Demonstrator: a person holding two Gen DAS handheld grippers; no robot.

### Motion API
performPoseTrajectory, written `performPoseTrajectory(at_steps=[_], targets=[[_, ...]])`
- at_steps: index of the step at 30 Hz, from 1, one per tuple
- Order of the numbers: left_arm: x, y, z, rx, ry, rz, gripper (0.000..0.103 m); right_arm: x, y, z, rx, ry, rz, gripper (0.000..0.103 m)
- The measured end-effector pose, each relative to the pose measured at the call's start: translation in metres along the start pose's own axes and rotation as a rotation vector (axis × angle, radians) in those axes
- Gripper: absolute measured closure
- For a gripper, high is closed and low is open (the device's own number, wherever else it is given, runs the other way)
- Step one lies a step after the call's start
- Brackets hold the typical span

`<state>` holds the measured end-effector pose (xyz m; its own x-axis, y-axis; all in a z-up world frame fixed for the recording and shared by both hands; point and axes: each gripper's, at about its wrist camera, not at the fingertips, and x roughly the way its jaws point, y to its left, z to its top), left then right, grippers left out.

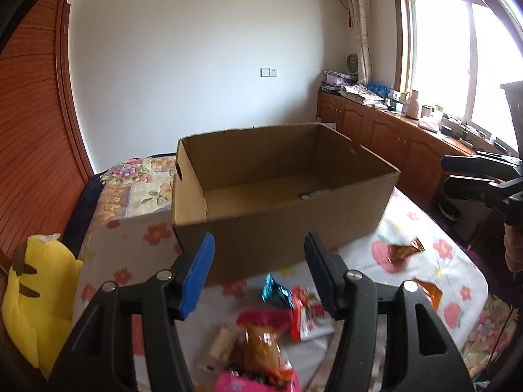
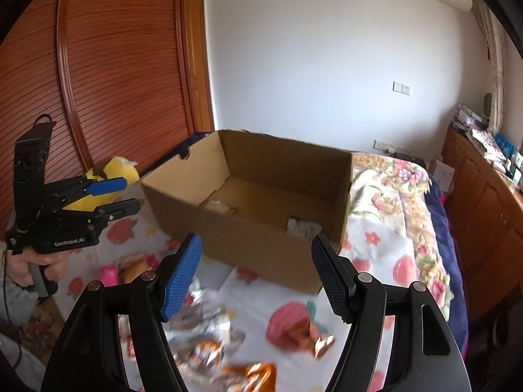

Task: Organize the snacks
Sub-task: 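Move both tools back over the snack pile toward the white packets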

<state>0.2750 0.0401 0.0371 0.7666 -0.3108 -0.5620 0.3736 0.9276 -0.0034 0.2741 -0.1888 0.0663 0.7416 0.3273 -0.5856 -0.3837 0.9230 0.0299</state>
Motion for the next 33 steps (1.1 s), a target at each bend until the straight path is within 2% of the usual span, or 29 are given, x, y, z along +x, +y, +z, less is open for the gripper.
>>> performPoseTrajectory(at_steps=[16, 33], targets=[[-0.002, -0.036, -0.070, 0.035, 0.095, -0.049, 0.045, -0.014, 0.013, -0.090, 0.109, 0.082, -0.017, 0.031], [0.010, -0.076, -0.093, 0.063, 0.166, -0.134, 0.043, -0.012, 0.014, -0.154, 0.198, 0.153, -0.018, 0.031]])
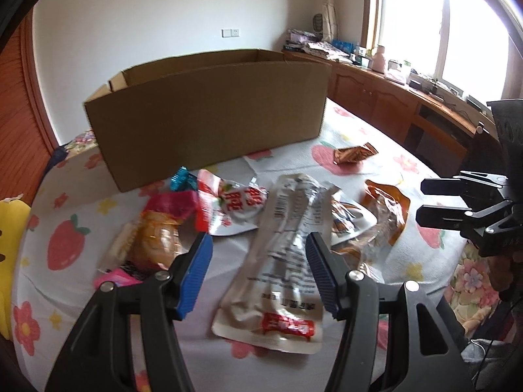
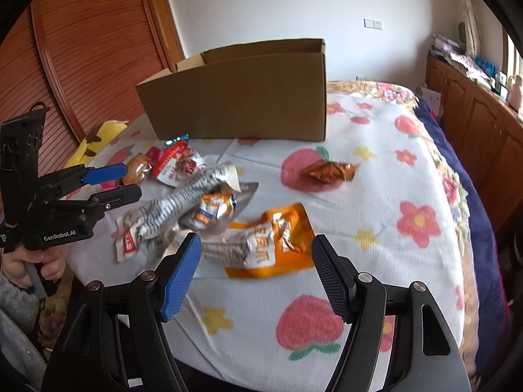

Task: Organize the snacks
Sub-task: 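Move both tools back over the snack pile toward the white packets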

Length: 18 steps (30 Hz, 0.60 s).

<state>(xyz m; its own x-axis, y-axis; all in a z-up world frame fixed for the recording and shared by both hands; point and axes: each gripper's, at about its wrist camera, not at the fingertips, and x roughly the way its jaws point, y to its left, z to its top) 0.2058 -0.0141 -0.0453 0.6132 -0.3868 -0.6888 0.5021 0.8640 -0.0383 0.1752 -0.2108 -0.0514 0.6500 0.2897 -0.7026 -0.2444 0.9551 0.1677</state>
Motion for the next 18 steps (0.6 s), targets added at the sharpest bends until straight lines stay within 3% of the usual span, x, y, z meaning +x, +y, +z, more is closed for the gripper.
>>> performPoseTrajectory(at_steps=[15, 18], targets=[[0.031, -0.022, 0.010, 0.023, 0.103, -0.068, 0.040, 0.010, -0.009, -0.016, 0.039, 0.021, 0.021, 0.030], [0.036, -0.024, 0.011, 0.032, 0.116, -0.054, 0.039, 0.013, -0.009, -0.018, 0.041, 0.027, 0.027, 0.030]])
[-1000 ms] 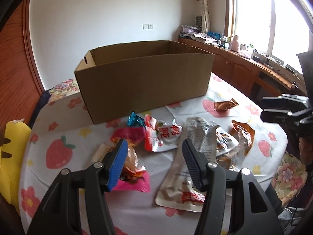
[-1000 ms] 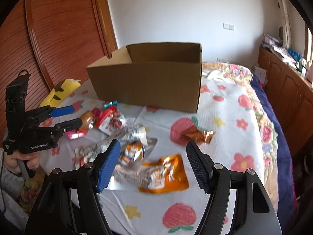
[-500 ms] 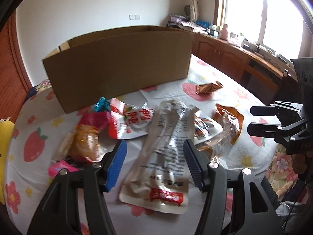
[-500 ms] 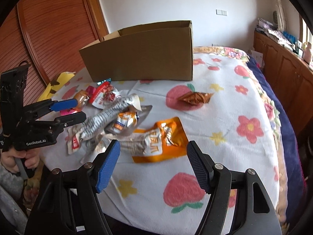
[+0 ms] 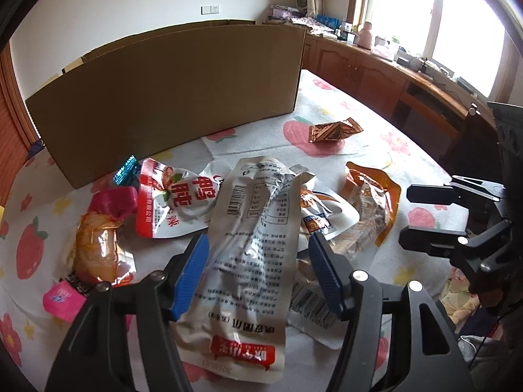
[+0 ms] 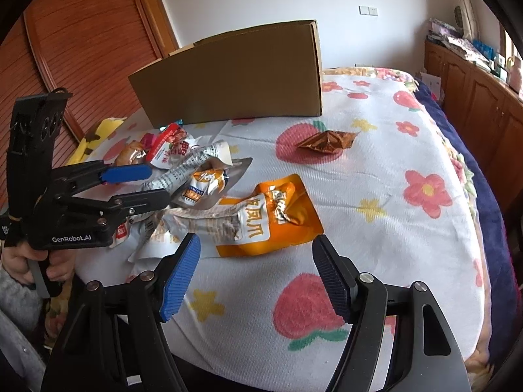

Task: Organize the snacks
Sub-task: 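Move both tools back over the snack pile toward the white packets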

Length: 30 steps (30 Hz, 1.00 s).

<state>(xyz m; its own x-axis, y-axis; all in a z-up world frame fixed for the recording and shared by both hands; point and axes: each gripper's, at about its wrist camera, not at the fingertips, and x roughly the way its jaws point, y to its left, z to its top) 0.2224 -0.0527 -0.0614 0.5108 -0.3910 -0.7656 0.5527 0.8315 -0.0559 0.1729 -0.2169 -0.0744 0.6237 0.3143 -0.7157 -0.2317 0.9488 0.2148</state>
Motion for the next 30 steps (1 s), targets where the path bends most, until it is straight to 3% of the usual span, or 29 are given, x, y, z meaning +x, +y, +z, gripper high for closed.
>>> performPoseTrajectory(at_steps=[18, 26, 30], targets=[[0.015, 0.013, 0.005, -0.064, 0.031, -0.050, 0.023, 0.007, 0.002, -0.007, 0.008, 0.007, 0.037, 0.029], [0.015, 0.014, 0.003, -0.062, 0.032, -0.052, 0.024, 0.006, 0.000, -0.008, 0.014, 0.004, 0.041, 0.029], [0.013, 0.014, 0.002, -0.051, 0.046, -0.043, 0.029, 0.006, 0.000, -0.008, 0.016, 0.004, 0.042, 0.029]])
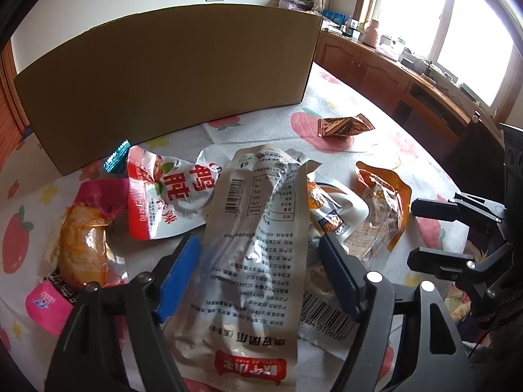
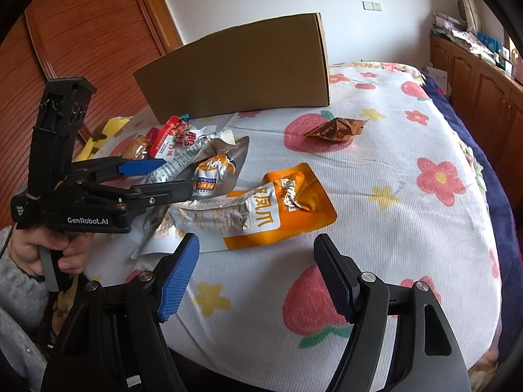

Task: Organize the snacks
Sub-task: 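Move both tools back over the snack pile toward the white packets, then grasp a white packet with the left tool while the right tool grasps the orange chicken-feet pouch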

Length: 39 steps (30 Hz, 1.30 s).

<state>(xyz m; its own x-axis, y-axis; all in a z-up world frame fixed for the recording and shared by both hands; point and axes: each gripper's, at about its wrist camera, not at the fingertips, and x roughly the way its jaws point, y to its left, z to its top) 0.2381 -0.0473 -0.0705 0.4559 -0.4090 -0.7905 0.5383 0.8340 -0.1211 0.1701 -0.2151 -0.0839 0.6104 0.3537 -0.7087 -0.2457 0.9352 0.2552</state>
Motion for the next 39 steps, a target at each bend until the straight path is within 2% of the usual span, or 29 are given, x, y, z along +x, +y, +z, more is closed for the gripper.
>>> performPoseTrajectory(at_steps=[3, 5, 10, 16, 23, 26, 31, 35, 39], targets=[[0.000, -0.001, 0.000, 0.011, 0.008, 0.016, 0.034, 0.000, 0.000, 0.000, 0.002, 0.000, 0.000, 0.028], [-0.001, -0.001, -0.001, 0.023, 0.016, 0.045, 0.042, -0.001, 0.000, -0.001, 0.008, 0.001, 0.005, 0.028], [-0.001, -0.015, -0.004, 0.103, 0.009, 0.105, 0.049, 0.000, 0.006, -0.002, 0.015, 0.005, 0.025, 0.028], [-0.004, -0.013, -0.002, 0.091, 0.000, 0.084, 0.052, 0.010, 0.011, 0.006, 0.020, 0.003, 0.002, 0.024], [-0.005, -0.011, -0.001, 0.074, -0.003, 0.057, 0.052, 0.024, 0.004, 0.024, 0.104, -0.002, 0.039, 0.022], [-0.006, -0.009, -0.002, 0.066, -0.008, 0.049, 0.052, 0.029, 0.007, 0.029, 0.106, 0.000, 0.005, 0.021], [-0.010, -0.010, -0.003, 0.059, -0.020, 0.049, 0.054, 0.040, 0.030, 0.030, -0.003, 0.005, -0.128, 0.019], [-0.014, -0.010, -0.005, 0.055, -0.030, 0.048, 0.058, 0.042, 0.028, 0.031, -0.017, 0.021, -0.130, 0.018], [-0.019, -0.007, -0.006, 0.038, -0.033, 0.032, 0.060, 0.049, 0.034, 0.032, -0.071, 0.043, -0.171, 0.018]])
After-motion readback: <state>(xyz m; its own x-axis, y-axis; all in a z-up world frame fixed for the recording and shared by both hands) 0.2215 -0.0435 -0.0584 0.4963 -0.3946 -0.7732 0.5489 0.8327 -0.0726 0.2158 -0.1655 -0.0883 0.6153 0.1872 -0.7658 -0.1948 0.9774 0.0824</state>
